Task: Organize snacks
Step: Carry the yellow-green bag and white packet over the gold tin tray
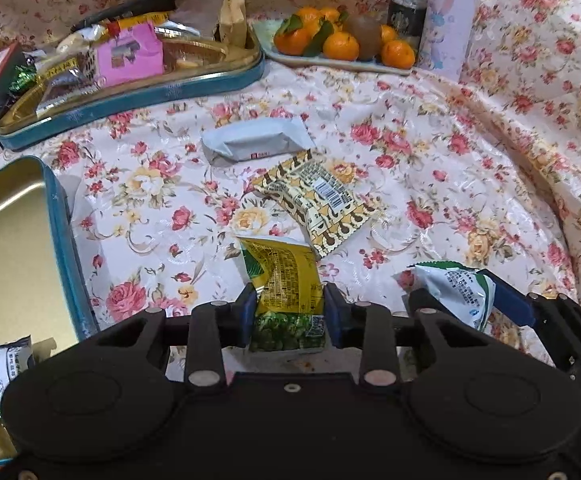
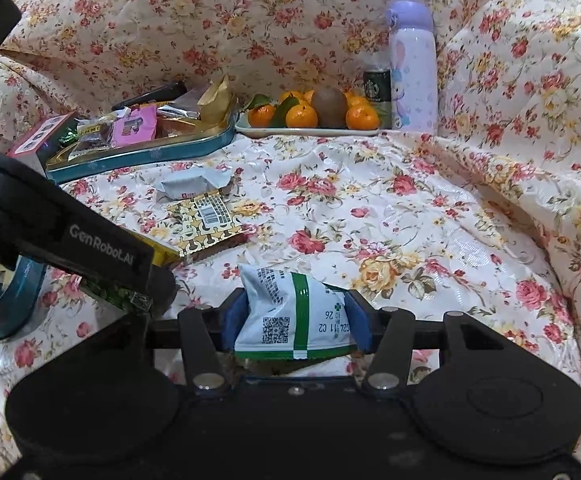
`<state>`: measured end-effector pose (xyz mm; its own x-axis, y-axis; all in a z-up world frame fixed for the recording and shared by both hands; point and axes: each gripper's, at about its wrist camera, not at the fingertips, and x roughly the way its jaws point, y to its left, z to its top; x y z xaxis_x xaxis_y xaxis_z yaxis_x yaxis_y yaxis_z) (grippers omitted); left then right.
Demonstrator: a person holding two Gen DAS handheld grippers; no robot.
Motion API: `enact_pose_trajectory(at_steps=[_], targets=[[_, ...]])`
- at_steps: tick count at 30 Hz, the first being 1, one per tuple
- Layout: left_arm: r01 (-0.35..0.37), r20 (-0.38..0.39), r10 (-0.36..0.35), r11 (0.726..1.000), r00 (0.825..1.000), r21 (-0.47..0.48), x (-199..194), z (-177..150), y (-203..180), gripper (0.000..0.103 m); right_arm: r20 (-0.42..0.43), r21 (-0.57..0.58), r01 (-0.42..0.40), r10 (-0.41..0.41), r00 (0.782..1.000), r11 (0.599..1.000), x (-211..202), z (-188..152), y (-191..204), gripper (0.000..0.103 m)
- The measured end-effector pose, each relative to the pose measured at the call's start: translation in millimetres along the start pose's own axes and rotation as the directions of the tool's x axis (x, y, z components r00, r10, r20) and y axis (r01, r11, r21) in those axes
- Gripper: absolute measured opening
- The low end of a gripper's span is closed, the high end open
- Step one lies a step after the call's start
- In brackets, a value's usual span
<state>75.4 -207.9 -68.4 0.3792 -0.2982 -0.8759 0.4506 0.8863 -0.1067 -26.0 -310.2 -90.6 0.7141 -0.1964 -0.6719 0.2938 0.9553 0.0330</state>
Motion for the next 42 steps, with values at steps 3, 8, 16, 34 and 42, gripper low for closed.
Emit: enact_pose_trajectory(at_steps=[3, 8, 16, 34, 42], targets=[[0.012, 0.043, -0.012, 1.000, 0.999, 0.009, -14.0, -3.8, 1.0, 0.042, 0.016, 0.002, 0.004, -0.004, 1.000, 1.000, -7.3, 0.2, -0.1, 0.056], [0.000, 0.082, -0.001, 1.000, 0.997, 0.012, -38.0, -13.9, 8.0, 0.042, 0.034, 0.017, -0.006, 0.006, 0.999, 1.000, -23.1, 2.5, -0.2, 0.056], [-0.033, 0.125, 0.038, 0.999, 0.991, -0.037, -78.1, -36.1, 42.4, 0.042, 0.030, 0.027, -0.050, 0.050, 0.998, 0.998, -47.1, 1.3, 11.8, 0.056], [-0.188, 0.174, 0.230, 0.956, 0.958, -0.225, -126.9, -66.5, 177.5, 0.042, 0.008, -0.140, -0.209, 0.213, 0.977, 0.968, -75.4, 10.3, 117.0, 0.056], [-0.171, 0.183, 0.251, 0.914, 0.951, -0.368, -134.0, -78.5, 237.0, 0.042, -0.001, -0.200, -0.283, 0.288, 0.957, 0.938, -68.6, 30.7, 171.6, 0.056]])
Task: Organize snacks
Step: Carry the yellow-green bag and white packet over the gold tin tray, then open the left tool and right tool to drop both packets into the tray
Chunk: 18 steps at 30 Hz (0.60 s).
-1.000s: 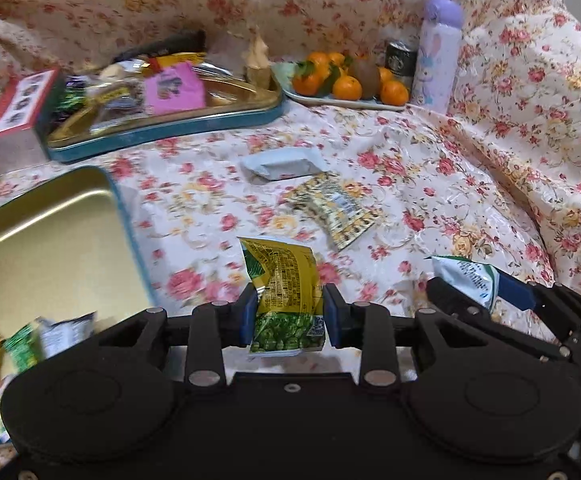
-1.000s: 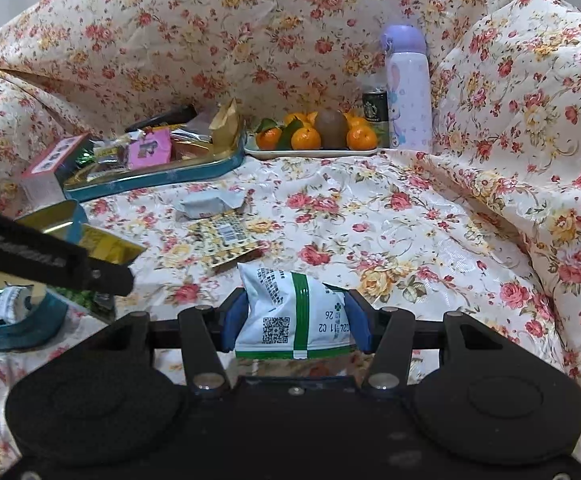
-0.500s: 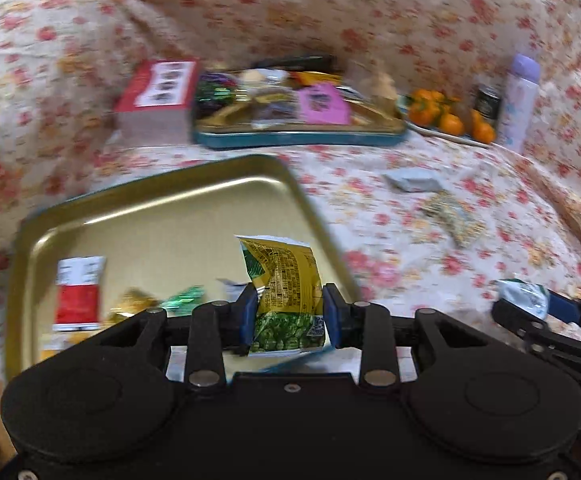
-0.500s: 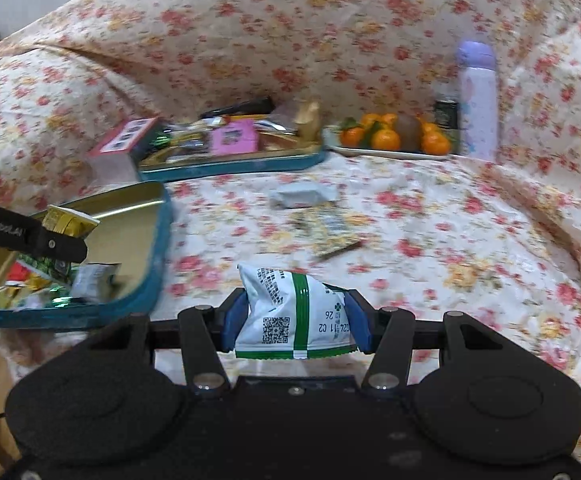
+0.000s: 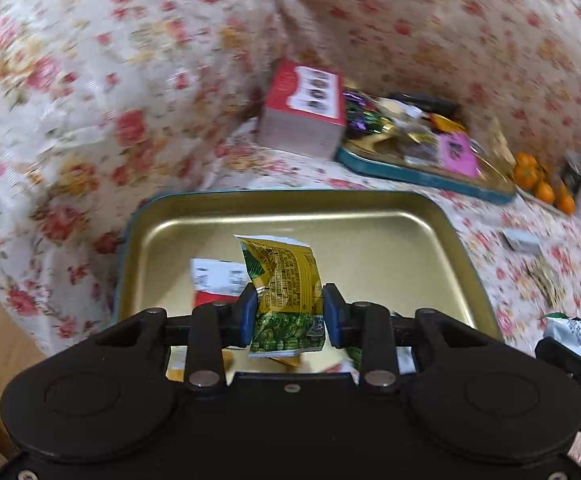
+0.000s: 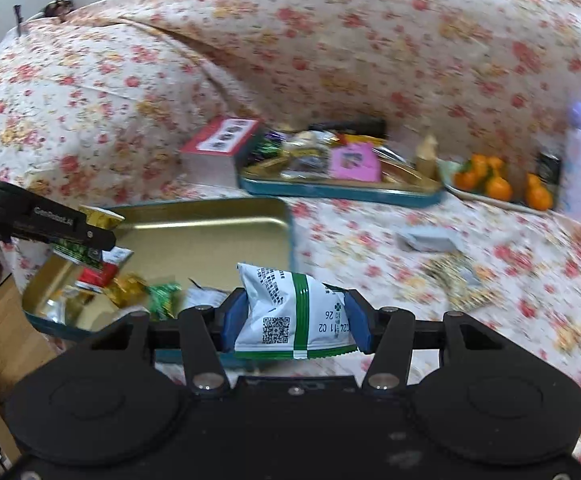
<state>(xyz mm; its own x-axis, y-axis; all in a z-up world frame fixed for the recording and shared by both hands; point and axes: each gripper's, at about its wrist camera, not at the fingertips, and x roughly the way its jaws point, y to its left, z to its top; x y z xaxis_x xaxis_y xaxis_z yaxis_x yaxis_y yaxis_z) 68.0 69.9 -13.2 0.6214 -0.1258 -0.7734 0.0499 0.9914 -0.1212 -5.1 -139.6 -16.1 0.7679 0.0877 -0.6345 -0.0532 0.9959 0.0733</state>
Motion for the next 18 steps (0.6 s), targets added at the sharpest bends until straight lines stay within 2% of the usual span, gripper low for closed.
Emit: enact_pose_trajectory(at_steps=[4, 9, 13, 15, 18], targets=[[-0.017, -0.007, 0.017, 1.000, 1.000, -0.022, 4.4, 2.5, 14.8, 0.042, 0.006, -0.017, -0.041, 0.041, 0.999, 0.999, 15.8, 16.2, 21.7, 0.056], [0.004, -0.006, -0.004, 1.000, 1.000, -0.026, 5.2, 3.0, 26.7, 0.043, -0.004, 0.015, -0.072, 0.072, 0.997, 0.997, 41.2, 30.5, 42.7, 0.056], [-0.005, 0.047, 0.004, 0.999, 0.999, 0.033, -4.0, 2.6, 21.7, 0.049, -0.008, 0.044, -0.075, 0.075, 0.997, 0.996, 59.7, 38.9, 57.3, 0.056], [0.001, 0.051, -0.003, 0.999, 0.999, 0.042, -4.7, 3.0, 19.5, 0.056, -0.010, 0.046, -0.067, 0.067, 0.998, 0.997, 67.0, 41.7, 62.9, 0.056], [0.002, 0.039, -0.004, 0.999, 0.999, 0.039, -3.1, 2.8, 18.5, 0.056, -0.014, 0.044, -0.056, 0.057, 0.998, 0.997, 74.0, 43.9, 66.6, 0.056]])
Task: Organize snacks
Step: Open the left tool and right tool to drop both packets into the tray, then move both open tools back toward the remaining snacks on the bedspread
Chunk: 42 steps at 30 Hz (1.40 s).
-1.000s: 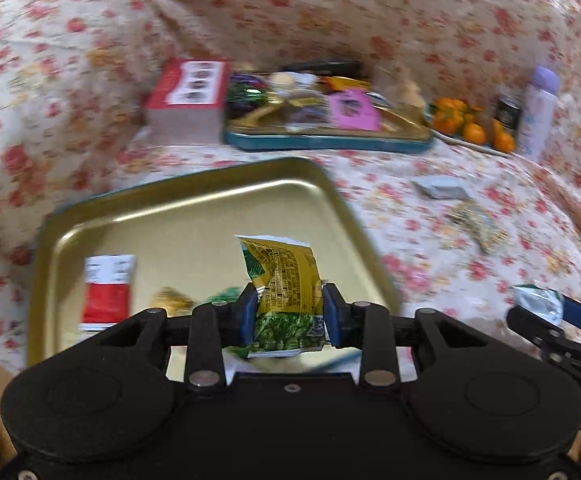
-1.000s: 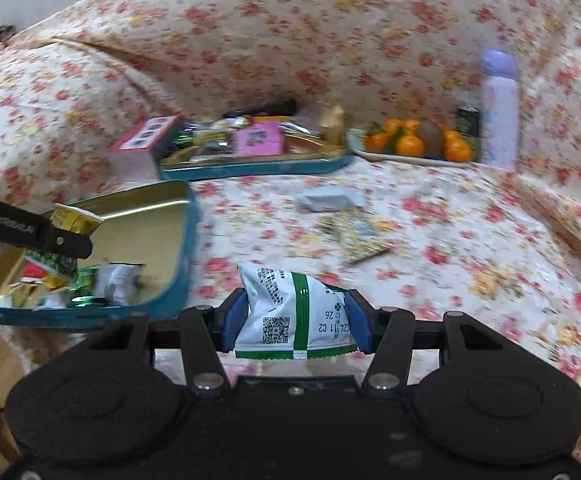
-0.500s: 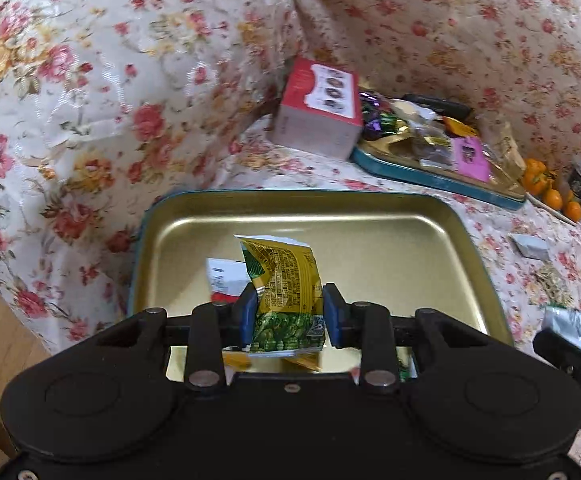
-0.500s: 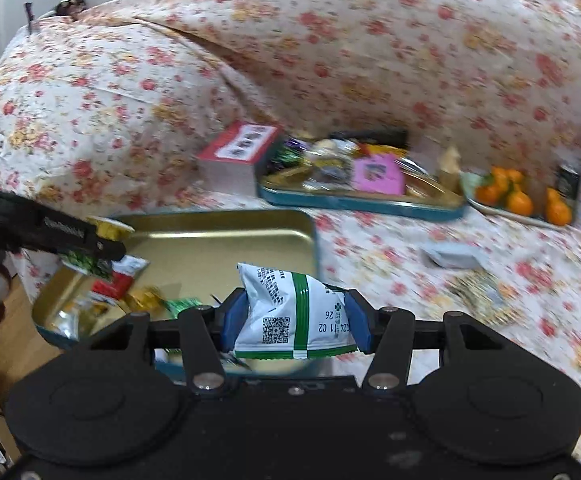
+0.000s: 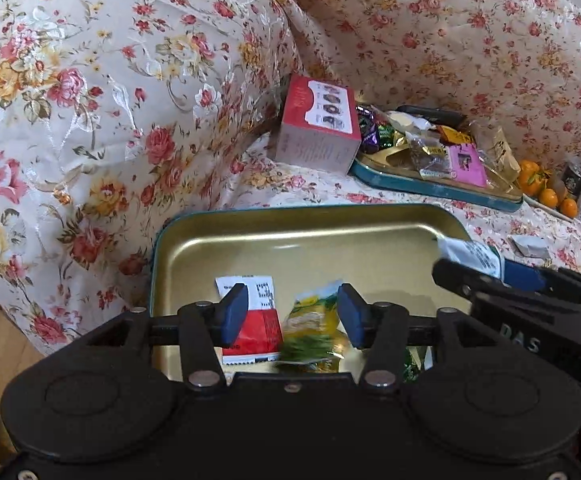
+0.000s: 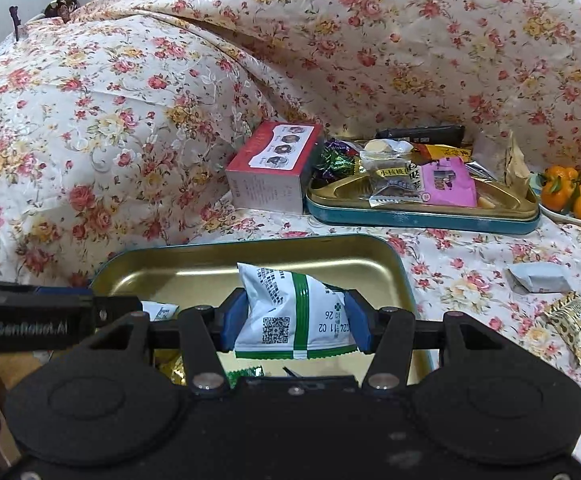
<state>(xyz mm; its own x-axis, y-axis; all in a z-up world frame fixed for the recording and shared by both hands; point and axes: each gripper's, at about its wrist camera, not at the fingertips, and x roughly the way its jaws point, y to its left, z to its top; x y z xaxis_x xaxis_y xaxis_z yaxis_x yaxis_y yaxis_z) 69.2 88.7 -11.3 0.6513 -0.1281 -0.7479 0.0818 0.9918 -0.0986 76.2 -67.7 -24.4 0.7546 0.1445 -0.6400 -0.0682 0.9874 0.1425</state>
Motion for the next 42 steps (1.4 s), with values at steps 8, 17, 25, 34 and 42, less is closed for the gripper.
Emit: enact_pose_trajectory(at_steps=[8, 17, 25, 34, 42], targets=[[-0.037, -0.040, 0.033, 0.995, 0.999, -0.088, 2.3, 1.4, 10.0, 0.055, 0.001, -0.010, 0.020, -0.020, 1.000, 1.000, 8.0, 4.6, 5.2, 0.057], [-0.077, -0.095, 0.063, 0.986, 0.993, -0.148, 4.3, 0.4, 21.4, 0.055, 0.008, 0.010, 0.009, -0.009, 1.000, 1.000, 9.0, 5.2, 5.5, 0.062], [-0.078, -0.096, 0.064, 0.986, 0.993, -0.145, 1.1, 0.0, 18.4, 0.055, 0.020, -0.018, -0.001, 0.001, 1.000, 1.000, 2.5, 4.6, 13.5, 0.064], [-0.121, -0.066, 0.116, 0.990, 0.991, -0.075, -2.5, -1.3, 0.9, 0.055, 0.019, -0.016, 0.019, -0.019, 1.000, 1.000, -13.7, -6.8, 6.0, 0.064], [-0.116, -0.024, 0.117, 0.992, 0.993, 0.048, -8.9, -11.1, -30.3, 0.055, 0.023, -0.002, 0.070, -0.070, 0.997, 0.998, -41.3, -27.6, -23.8, 0.064]])
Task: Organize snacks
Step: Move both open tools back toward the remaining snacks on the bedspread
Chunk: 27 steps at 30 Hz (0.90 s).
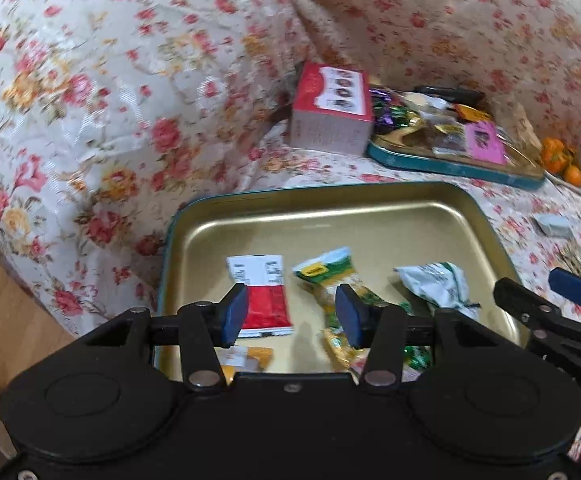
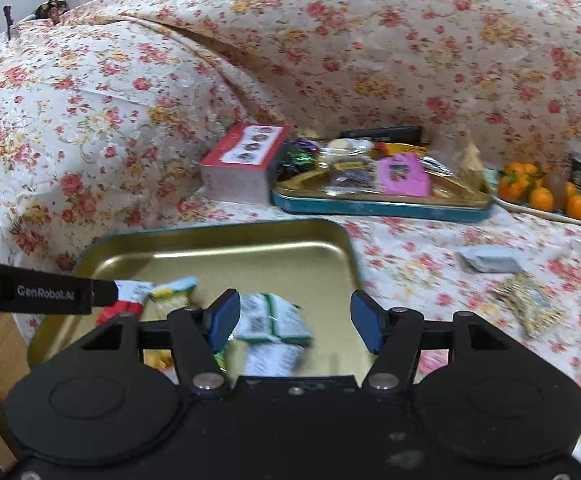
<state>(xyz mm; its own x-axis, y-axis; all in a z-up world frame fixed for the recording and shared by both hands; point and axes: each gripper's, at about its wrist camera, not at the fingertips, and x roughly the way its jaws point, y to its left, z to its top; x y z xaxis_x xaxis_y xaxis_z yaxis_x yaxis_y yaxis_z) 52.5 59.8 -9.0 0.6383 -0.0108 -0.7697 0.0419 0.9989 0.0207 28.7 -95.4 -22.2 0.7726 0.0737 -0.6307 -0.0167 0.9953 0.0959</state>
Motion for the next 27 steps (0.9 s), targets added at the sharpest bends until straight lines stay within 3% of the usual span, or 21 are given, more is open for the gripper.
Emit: enact_pose_trajectory(at_steps=[7, 18, 23, 27], targets=[[0.060, 0.041, -0.064, 0.994, 0.997, 0.093, -15.3, -14.2, -33.7, 0.055, 0.004, 0.023, 0.091, -0.091, 0.996, 0.996, -28.0, -24.1, -42.6, 0.064], [0.146, 0.101, -0.180, 0.949, 0.978, 0.279, -49.3, -55.5, -110.8, 0.055, -0.047, 0.084, 0.244, -0.241, 0.969, 0.966, -57.1, -71.0, -116.4, 0.064], [0.234, 0.016, -0.249, 0.929, 0.968, 0.286, -48.3, -72.3, -148.3, 0.055, -0.050, 0.089, 0.278, -0.275, 0.960, 0.956, -55.7, -78.1, -143.5, 0.064], [0.249, -0.005, -0.260, 0.917, 0.966, 0.311, -47.7, -79.4, -171.4, 0.055, -0.014, 0.075, 0.276, -0.276, 0.961, 0.958, -44.6, -68.4, -157.6, 0.064]])
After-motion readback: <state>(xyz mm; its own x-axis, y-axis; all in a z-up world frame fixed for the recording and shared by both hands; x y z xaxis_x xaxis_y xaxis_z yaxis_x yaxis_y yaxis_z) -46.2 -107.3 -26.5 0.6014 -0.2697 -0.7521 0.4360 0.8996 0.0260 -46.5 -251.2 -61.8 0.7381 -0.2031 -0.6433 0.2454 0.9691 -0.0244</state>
